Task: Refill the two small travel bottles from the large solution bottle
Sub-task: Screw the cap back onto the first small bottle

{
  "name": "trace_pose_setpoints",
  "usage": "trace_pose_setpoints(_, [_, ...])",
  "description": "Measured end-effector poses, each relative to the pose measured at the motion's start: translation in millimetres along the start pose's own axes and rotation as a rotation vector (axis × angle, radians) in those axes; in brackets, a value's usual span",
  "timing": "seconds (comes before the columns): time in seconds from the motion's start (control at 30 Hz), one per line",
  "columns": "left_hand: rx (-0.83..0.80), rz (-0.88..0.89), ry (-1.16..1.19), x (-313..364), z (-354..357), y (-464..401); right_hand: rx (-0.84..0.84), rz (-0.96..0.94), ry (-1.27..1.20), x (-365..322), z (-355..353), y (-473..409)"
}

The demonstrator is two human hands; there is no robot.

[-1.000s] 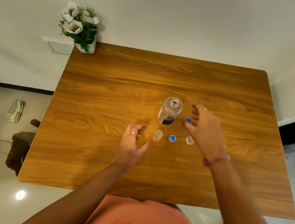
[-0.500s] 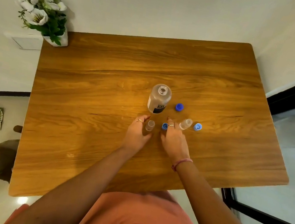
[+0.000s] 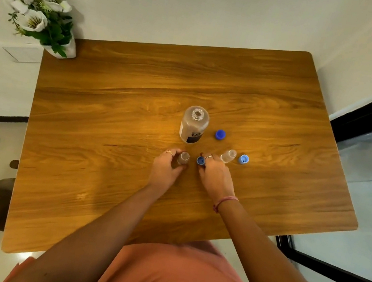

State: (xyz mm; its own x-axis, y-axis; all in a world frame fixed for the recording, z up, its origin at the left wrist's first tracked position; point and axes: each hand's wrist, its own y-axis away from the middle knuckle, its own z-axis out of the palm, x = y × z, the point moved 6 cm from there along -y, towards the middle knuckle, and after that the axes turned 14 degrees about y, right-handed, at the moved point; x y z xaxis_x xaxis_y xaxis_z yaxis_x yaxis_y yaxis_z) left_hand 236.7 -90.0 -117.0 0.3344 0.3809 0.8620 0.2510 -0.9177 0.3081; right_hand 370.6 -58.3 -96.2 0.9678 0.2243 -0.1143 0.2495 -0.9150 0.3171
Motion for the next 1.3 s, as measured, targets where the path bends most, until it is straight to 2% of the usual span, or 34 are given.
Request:
trace_pose_setpoints(0.37, [0.108,0.153,0.327,55,-25,17,0.316,-0.061,-0.267,17,-70,16])
trace_pose_setpoints(0.57, [0.158,0.243,0.392,96,-36,19,0.417,-0.042,-0.364,32,-115,15])
trace_pose_setpoints(0.77, [0.193,0.27,0.38,130,-39,20,0.449,-0.064,-0.578,39,-157,18])
trace_pose_setpoints(0.97, [0.243,0.276,0.42,160,-45,23,0.384,-0.097,-0.789,43,-186,15])
trace_pose_setpoints(1.3, [0.28,0.411,0.482,226,-63,28,0.404,-0.273,-1.012,35,-264,15])
